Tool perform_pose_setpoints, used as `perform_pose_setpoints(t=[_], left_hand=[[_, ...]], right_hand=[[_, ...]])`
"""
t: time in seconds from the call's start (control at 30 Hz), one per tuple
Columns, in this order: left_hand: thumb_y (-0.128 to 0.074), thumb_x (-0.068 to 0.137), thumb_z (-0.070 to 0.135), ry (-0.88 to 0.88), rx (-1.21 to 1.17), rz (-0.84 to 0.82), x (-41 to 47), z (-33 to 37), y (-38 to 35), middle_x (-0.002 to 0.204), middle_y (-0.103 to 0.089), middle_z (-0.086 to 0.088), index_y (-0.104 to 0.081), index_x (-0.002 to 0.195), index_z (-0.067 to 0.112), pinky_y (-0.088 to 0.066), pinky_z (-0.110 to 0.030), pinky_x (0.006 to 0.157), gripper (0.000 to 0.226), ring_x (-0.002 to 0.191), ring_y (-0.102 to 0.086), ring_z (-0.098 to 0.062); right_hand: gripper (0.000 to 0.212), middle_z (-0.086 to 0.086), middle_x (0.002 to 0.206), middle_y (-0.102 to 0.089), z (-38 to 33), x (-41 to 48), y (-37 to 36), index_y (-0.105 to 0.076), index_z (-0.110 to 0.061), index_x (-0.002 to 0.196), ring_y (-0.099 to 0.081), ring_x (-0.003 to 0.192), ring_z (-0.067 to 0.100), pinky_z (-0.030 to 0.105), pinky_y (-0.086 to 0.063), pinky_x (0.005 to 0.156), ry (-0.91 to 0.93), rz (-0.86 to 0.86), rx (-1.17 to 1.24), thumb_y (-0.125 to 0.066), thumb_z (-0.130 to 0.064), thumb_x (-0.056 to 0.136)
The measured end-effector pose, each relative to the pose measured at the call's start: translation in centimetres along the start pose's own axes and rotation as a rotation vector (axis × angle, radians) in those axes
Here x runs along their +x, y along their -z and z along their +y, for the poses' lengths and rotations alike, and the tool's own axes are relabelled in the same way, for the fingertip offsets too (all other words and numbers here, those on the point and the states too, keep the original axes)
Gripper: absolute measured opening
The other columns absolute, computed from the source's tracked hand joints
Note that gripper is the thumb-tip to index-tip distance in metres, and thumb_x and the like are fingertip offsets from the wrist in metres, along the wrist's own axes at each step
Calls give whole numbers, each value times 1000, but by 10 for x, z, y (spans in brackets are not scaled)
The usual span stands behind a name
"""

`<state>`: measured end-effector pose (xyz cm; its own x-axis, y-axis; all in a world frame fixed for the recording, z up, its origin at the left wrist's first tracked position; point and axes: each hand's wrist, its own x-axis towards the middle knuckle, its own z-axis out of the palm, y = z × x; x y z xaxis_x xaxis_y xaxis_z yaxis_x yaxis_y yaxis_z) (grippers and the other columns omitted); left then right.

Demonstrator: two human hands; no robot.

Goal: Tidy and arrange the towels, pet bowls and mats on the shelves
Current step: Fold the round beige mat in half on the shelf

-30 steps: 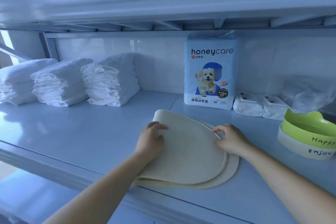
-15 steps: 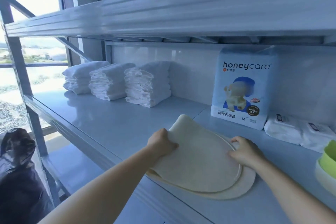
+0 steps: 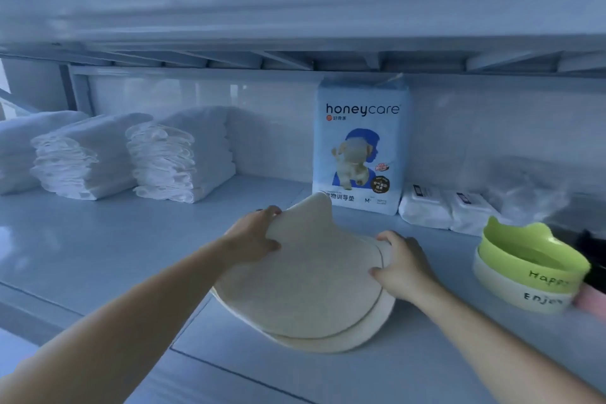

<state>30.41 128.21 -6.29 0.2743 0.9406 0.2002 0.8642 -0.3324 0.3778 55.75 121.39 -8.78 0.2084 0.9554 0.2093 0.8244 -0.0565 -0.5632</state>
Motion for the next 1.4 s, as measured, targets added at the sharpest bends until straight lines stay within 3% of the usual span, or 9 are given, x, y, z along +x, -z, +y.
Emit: perform_pose_setpoints(t=[0.13, 0.27, 0.4, 0.47, 0.6, 0.83, 1.07, 1.4], left_hand=[[-70, 78, 20, -173, -29, -43, 41, 11, -9, 128, -53, -2, -42, 133, 24, -40, -28, 89, 62, 112, -50, -21], [-68, 80, 22, -327, 33, -23, 76, 22, -22, 130, -47, 2, -40, 135, 28, -39, -28, 89, 62, 117, -47, -19], [-46, 93, 34, -267, 168, -94, 84, 11, -53, 137, -43, -2, -31, 140, 23, -41, -33, 94, 52, 122, -45, -23], [-32, 97, 36, -257, 215, -54, 78, 5, -69, 140, -41, -4, -25, 142, 21, -36, -36, 97, 49, 122, -45, -25], [-34, 95, 39, -342, 167, -4, 68, -3, -63, 145, -35, 2, -18, 145, 26, -33, -34, 99, 54, 126, -41, -23], [-38, 92, 47, -223, 107, -86, 63, -15, -49, 134, -43, 4, -28, 138, 40, -41, -34, 89, 47, 120, -45, -22], [-47, 84, 57, 42, 92, -94, 72, -24, -40, 101, -55, 7, -54, 114, 31, -41, -27, 77, 40, 92, -49, -17], [-65, 71, 57, 61, -52, -30, 80, -35, -53, 89, -58, 11, -54, 91, 34, -48, -31, 75, 32, 84, -54, -15]], right_hand=[[51, 6, 119, -43, 8, -20, 11, -48, -21, 122, -50, 110, 20, 12, -27, 67, -21, 64, -34, -66, -16, 75], [46, 3, 116, -47, 20, -29, 14, -52, -23, 116, -53, 107, 18, 20, -36, 75, -151, 55, -58, -67, -22, 73], [33, 0, 115, -56, 30, -32, 12, -59, -23, 110, -55, 103, 14, 21, -40, 80, -231, 114, -54, -65, -28, 77], [31, 1, 116, -55, 30, -28, 10, -60, -21, 110, -55, 105, 14, 20, -39, 84, -265, 142, -55, -64, -27, 80], [29, 2, 119, -58, 25, -7, 4, -61, -21, 108, -57, 105, 17, 21, -39, 82, -321, 175, -27, -63, -26, 80], [30, 2, 117, -61, 19, 17, -9, -61, -17, 110, -57, 107, 18, 22, -40, 79, -356, 203, 29, -62, -23, 80], [34, 4, 112, -62, 38, 13, -11, -62, -19, 109, -58, 103, 20, 24, -43, 81, -271, 206, 0, -65, -25, 75], [44, -1, 120, -55, 31, 7, -6, -57, -21, 117, -55, 103, 13, 17, -35, 72, -283, 190, 114, -68, -21, 74]])
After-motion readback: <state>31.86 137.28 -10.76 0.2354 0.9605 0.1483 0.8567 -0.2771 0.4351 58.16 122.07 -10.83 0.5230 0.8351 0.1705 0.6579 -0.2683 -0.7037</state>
